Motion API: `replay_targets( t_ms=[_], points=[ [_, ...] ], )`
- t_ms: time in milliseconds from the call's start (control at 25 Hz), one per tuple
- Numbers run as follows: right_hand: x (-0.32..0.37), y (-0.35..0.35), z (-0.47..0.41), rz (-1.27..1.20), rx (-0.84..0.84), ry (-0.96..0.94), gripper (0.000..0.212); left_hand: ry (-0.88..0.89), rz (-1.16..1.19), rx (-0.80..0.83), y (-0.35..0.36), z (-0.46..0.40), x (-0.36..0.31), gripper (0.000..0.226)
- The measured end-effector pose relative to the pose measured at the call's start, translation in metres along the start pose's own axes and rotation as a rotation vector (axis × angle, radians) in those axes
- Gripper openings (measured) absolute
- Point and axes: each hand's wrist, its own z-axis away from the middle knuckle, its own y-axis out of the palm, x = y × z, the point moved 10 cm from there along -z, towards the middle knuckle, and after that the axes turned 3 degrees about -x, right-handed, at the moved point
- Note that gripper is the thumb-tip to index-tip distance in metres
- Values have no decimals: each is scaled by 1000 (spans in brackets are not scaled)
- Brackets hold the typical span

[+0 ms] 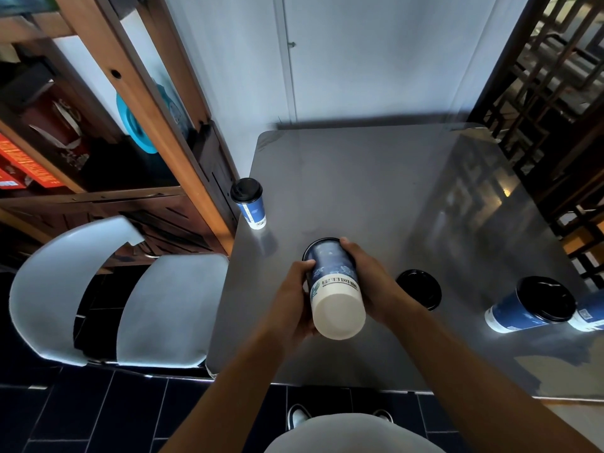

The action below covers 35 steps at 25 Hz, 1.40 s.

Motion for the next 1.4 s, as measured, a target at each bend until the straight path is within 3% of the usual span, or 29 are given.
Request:
replay_targets(
  t_ms=[120, 240, 400, 520, 640, 800, 960, 1080, 1240, 1400],
  points=[
    [2, 2, -1, 65, 7, -21, 50, 31, -137, 13, -1, 5, -6, 56],
    [4, 3, -5, 263, -2, -50, 48, 182, -203, 81, 4, 10, -20, 78],
    [2, -1, -9, 222, -38, -31, 44, 177, -93, 54, 2, 11, -22, 44],
    [-8, -2, -8, 9, -42, 13, 46, 73, 128, 70, -1, 6, -14, 40],
    [-11, 2, -9, 11, -21, -14, 50, 62, 179, 75, 1, 6, -13, 39],
    [-7, 1, -13, 77, -16, -61, 44, 33, -8, 11, -8, 8, -11, 43],
    [-2, -1, -14, 233, -33, -93, 42, 31, -260, -44, -15, 14, -19, 66],
    [5, -2, -14, 281, -40, -127, 43, 84, -224, 37, -2, 16, -24, 71],
    [4, -5, -12, 127, -70, -116, 33, 43, 95, 67, 2, 15, -20, 39],
    [3, 6, -9, 108, -9, -126, 41, 15, 175, 80, 3, 17, -15, 37]
  ],
)
